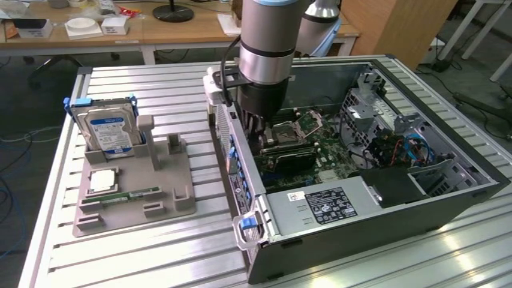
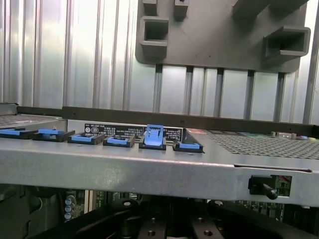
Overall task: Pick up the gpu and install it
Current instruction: 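Press down on the gpu until it lock into place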
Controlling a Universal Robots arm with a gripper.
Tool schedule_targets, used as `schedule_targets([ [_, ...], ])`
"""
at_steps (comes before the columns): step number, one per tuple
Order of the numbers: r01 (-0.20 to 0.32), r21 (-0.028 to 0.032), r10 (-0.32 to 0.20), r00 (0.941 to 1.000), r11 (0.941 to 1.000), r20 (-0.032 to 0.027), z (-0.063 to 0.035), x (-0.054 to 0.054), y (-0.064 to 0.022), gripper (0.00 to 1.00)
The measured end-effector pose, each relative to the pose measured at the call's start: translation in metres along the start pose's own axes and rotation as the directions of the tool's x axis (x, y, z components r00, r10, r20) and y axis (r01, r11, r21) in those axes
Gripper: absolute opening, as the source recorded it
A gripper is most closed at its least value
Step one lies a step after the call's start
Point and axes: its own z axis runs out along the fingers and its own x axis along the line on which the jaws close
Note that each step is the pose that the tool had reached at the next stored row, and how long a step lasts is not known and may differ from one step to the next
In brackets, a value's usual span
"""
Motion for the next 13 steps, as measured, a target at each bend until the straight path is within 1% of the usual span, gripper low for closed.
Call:
schedule_targets([
  [2, 0.000, -0.0021, 0.000, 1.0000, 1.0000, -0.0066, -0.0006, -0.002, -0.0002, 0.10],
  [3, 0.000, -0.0026, 0.000, 1.0000, 1.0000, -0.0088, -0.0012, -0.002, -0.0002, 0.10],
  [6, 0.000, -0.0028, -0.001, 0.9999, 1.0000, -0.0104, -0.0047, -0.003, -0.0004, 0.10],
  [10, 0.000, -0.0029, 0.000, 0.9999, 1.0000, -0.0129, -0.0128, -0.004, -0.0003, 0.10],
  [13, 0.000, -0.0029, 0.000, 0.9999, 1.0000, -0.0152, -0.0153, -0.005, -0.0004, 0.10],
])
